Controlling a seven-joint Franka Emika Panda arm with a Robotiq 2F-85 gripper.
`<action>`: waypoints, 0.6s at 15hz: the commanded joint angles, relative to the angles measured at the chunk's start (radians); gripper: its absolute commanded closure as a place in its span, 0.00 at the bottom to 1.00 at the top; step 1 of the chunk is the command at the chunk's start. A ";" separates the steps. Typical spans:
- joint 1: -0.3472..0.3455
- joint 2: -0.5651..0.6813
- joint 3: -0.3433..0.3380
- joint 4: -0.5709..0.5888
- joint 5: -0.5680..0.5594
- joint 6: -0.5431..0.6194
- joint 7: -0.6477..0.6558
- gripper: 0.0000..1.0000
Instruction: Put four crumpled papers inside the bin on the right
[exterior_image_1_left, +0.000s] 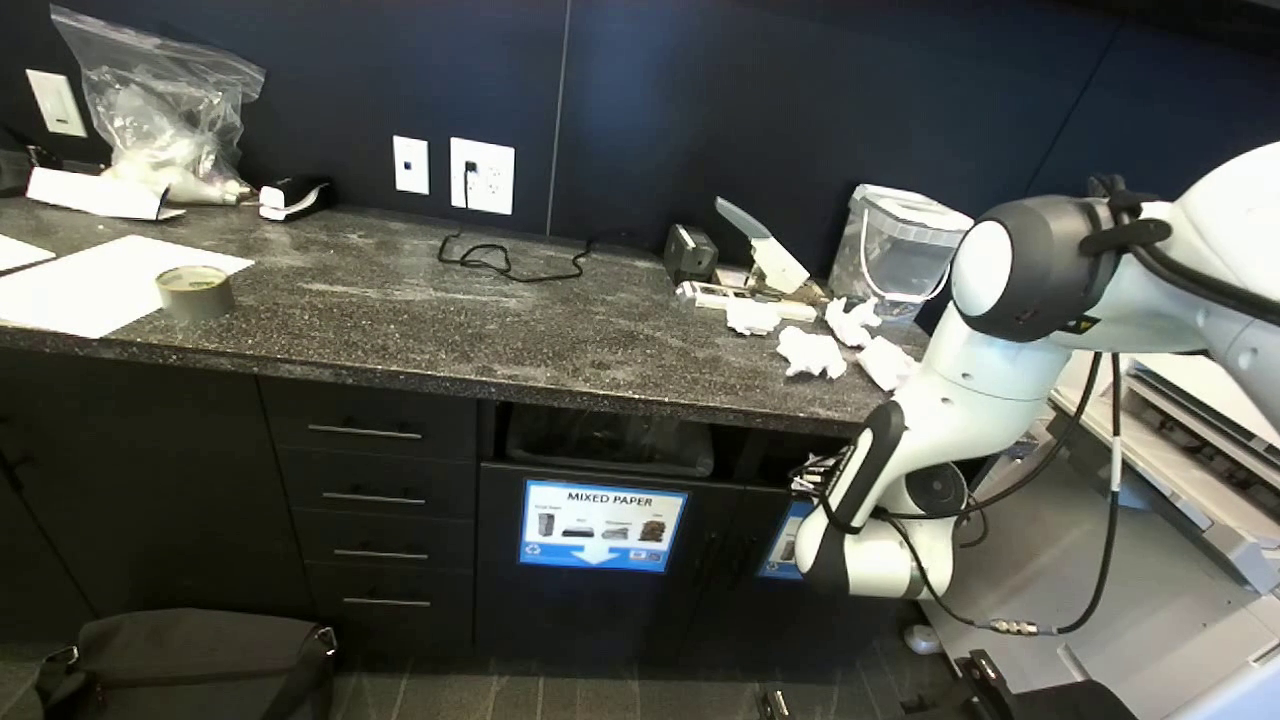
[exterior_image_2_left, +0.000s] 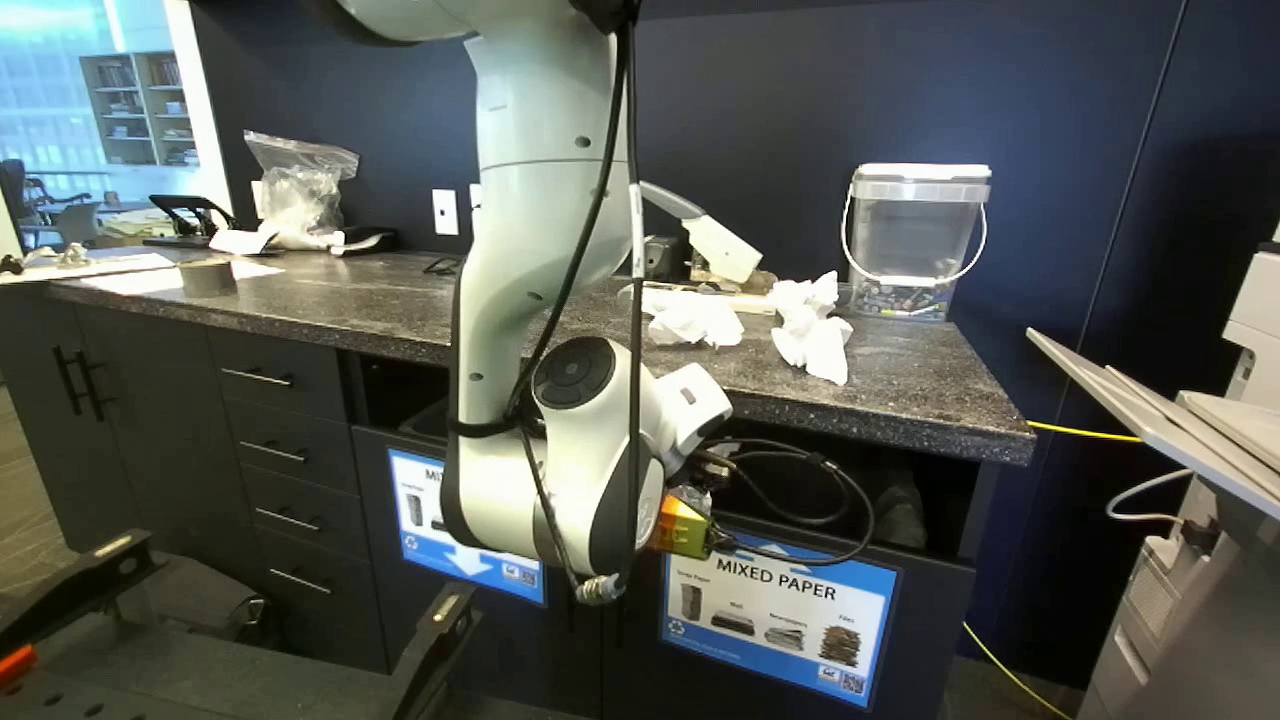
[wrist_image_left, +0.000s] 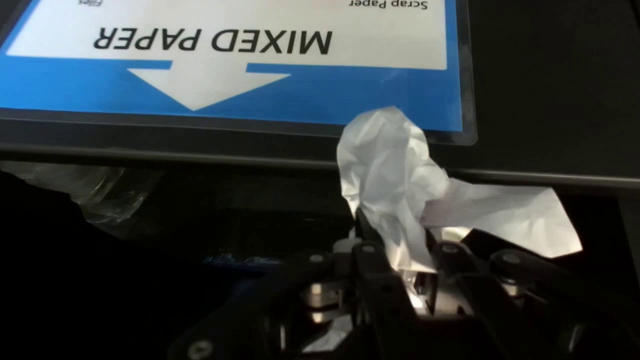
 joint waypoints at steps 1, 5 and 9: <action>-0.015 0.116 0.019 0.176 0.013 0.017 0.016 0.84; -0.006 0.165 0.010 0.266 0.041 0.013 0.007 0.84; -0.001 0.166 0.005 0.276 0.049 0.042 0.002 0.84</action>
